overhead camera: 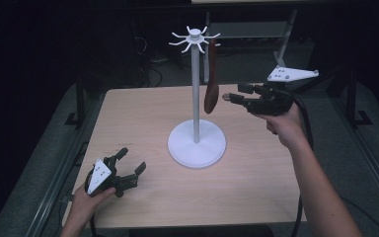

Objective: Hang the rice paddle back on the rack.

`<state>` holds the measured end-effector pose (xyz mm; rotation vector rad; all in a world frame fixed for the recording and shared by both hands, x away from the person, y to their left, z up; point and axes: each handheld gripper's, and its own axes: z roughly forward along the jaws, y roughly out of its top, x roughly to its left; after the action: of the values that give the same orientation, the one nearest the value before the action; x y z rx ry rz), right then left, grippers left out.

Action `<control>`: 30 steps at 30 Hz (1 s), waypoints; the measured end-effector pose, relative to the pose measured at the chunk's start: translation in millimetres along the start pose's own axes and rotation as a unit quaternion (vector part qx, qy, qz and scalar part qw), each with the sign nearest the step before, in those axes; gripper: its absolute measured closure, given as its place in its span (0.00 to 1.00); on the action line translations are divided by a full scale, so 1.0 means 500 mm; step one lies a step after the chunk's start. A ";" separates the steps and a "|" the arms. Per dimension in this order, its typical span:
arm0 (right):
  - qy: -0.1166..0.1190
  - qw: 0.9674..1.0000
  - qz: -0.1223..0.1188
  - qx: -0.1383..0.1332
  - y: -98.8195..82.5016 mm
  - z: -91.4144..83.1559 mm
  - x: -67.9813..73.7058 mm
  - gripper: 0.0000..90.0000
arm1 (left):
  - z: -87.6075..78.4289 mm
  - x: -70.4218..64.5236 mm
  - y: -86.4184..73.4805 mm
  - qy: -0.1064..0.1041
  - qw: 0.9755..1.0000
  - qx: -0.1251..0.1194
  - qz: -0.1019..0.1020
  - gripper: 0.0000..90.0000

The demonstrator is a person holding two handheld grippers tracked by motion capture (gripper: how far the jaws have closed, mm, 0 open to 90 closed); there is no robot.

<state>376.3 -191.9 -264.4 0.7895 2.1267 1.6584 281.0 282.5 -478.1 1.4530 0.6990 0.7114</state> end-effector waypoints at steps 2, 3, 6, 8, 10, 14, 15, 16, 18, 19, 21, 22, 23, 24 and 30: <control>-0.003 1.000 0.001 0.003 -0.014 -0.003 -0.002 0.52 | 0.000 0.000 0.000 -0.001 1.000 -0.001 0.000 0.14; -0.006 1.000 0.003 0.006 -0.021 -0.005 -0.003 0.51 | 0.000 0.000 0.000 0.000 1.000 -0.001 0.001 0.14; -0.014 1.000 0.004 0.012 -0.039 -0.010 -0.006 0.50 | 0.000 0.000 0.000 0.000 1.000 -0.001 -0.001 0.14; -0.018 1.000 0.008 0.016 -0.053 -0.016 -0.008 0.49 | 0.000 0.000 0.000 0.000 1.000 -0.001 0.000 0.14; -0.021 1.000 0.011 0.020 -0.065 -0.021 -0.011 0.49 | 0.000 0.000 0.000 0.000 1.000 -0.001 0.002 0.14; -0.029 0.999 0.013 0.031 -0.096 -0.034 -0.015 0.47 | 0.000 0.000 0.000 0.000 1.000 0.001 0.000 0.14; -0.032 0.999 0.016 0.034 -0.106 -0.038 -0.017 0.46 | 0.000 0.001 0.000 0.000 1.000 0.001 0.001 0.14; -0.032 0.999 0.019 0.038 -0.114 -0.040 -0.019 0.46 | 0.000 0.001 0.000 0.000 1.000 0.001 0.002 0.14; -0.034 0.998 0.023 0.044 -0.131 -0.046 -0.021 0.45 | 0.000 0.000 0.000 0.000 1.000 0.001 0.003 0.14; -0.035 0.998 0.028 0.048 -0.140 -0.048 -0.021 0.45 | 0.000 0.000 0.000 0.000 1.000 0.001 0.003 0.14; -0.036 0.997 0.033 0.053 -0.158 -0.053 -0.022 0.44 | 0.000 0.000 0.000 0.001 1.000 0.001 0.000 0.14; -0.037 0.997 0.034 0.057 -0.164 -0.054 -0.022 0.43 | 0.000 0.000 0.000 0.001 1.000 0.001 0.000 0.14; -0.038 0.997 0.036 0.060 -0.173 -0.057 -0.022 0.43 | 0.000 -0.001 0.000 0.001 1.000 0.001 0.000 0.14; -0.036 0.997 0.042 0.062 -0.184 -0.061 -0.021 0.43 | 0.000 -0.001 0.000 0.001 1.000 0.001 0.000 0.14; -0.042 0.994 0.057 0.078 -0.229 -0.076 -0.019 0.42 | 0.000 -0.001 0.000 0.002 1.000 0.001 0.001 0.14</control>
<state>336.9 -246.6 -364.8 1.0260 2.2089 1.4962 280.6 282.1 -478.0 1.4553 0.7012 0.7148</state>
